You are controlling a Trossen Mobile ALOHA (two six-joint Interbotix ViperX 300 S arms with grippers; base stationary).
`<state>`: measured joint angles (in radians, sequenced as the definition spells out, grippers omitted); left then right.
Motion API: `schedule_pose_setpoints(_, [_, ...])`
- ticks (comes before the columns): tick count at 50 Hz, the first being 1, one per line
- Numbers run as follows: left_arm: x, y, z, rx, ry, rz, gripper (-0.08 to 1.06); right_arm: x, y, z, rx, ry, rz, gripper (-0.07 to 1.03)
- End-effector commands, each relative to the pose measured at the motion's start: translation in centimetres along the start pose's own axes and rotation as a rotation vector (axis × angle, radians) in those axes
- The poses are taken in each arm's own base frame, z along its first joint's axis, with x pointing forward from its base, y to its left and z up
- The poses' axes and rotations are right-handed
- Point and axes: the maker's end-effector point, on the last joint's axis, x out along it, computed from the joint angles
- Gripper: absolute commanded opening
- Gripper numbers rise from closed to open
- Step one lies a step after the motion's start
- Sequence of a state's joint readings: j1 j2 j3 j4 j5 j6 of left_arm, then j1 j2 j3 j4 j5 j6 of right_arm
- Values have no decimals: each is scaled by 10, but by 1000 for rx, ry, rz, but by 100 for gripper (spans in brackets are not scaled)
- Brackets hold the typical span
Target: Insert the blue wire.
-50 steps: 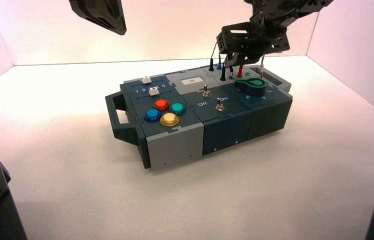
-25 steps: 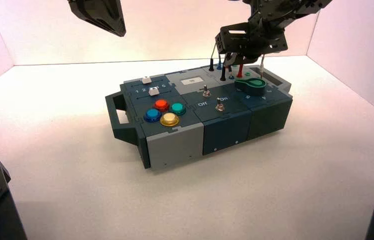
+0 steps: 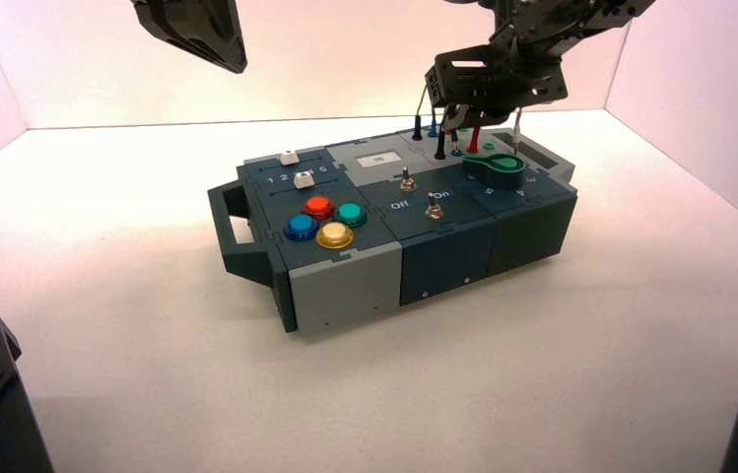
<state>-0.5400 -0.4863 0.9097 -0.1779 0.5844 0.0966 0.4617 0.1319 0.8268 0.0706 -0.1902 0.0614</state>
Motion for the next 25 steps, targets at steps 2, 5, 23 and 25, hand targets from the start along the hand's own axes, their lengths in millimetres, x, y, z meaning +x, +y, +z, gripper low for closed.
schedule_pose_setpoints(2, [-3, 2, 8, 3, -27, 5, -3, -1, -2, 17, -1, -48, -2, -2])
schedule_pose_setpoints(5, [-3, 2, 8, 3, -27, 5, -3, -1, -2, 17, -1, -50, -2, -2])
schedule_pose_setpoints(23, [-2, 3, 8, 0, -25, 7, -3, 0, -2, 17, 0, -48, -3, -2])
schedule_pose_setpoints(25, [-2, 3, 8, -2, -26, 8, -3, 0, -2, 17, -1, -48, -3, -2])
